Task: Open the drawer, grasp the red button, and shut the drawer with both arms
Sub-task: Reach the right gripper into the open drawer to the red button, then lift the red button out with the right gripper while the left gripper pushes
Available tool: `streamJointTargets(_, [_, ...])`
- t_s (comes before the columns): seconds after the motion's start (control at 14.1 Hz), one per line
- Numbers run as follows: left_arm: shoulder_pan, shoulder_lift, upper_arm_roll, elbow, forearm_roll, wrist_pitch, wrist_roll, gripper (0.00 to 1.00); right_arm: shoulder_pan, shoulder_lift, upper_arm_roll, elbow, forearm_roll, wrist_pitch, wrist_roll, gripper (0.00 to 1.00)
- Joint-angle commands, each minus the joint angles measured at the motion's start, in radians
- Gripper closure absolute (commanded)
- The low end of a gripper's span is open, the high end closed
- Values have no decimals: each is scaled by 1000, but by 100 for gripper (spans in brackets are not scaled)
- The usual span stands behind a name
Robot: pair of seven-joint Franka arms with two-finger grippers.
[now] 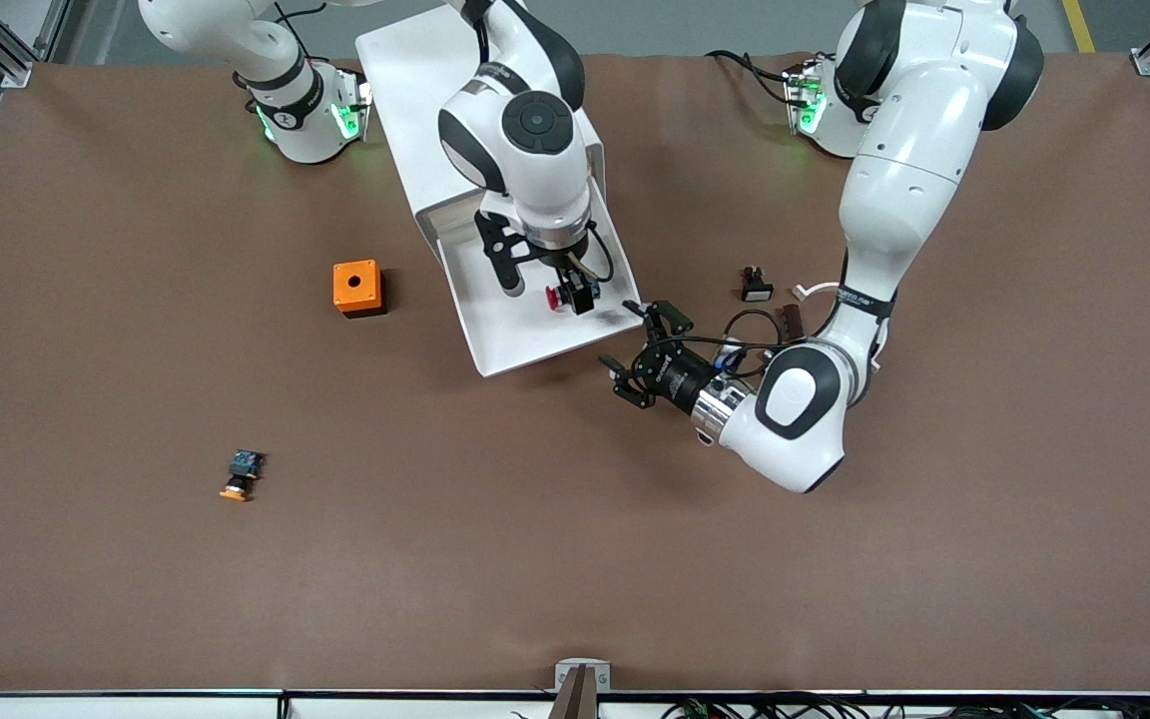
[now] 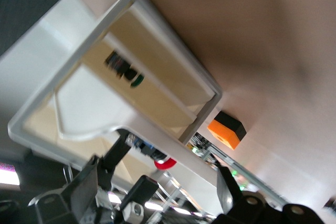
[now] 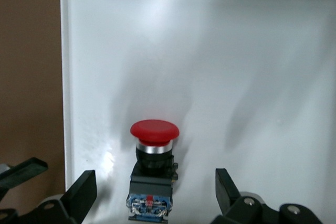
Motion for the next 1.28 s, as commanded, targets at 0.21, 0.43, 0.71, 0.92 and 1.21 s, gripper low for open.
streamJointTargets(0.21, [-1, -41, 11, 59, 198, 28, 406, 0, 26, 50, -14, 74, 13, -26, 39, 0])
streamJointTargets(0.43, [-4, -81, 20, 59, 310, 117, 572, 0, 26, 74, -14, 74, 13, -28, 36, 1])
streamJointTargets(0.71, [-16, -124, 22, 58, 472, 289, 663, 0, 25, 85, -13, 74, 18, -40, 30, 17])
streamJointTargets(0.92, [-52, -136, 14, 53, 666, 426, 668, 0, 25, 85, -13, 76, 83, -40, 19, 79])
streamJointTargets(1.21, [-99, -164, 16, 45, 844, 585, 651, 0, 11, 80, -13, 141, 85, -119, -4, 100])
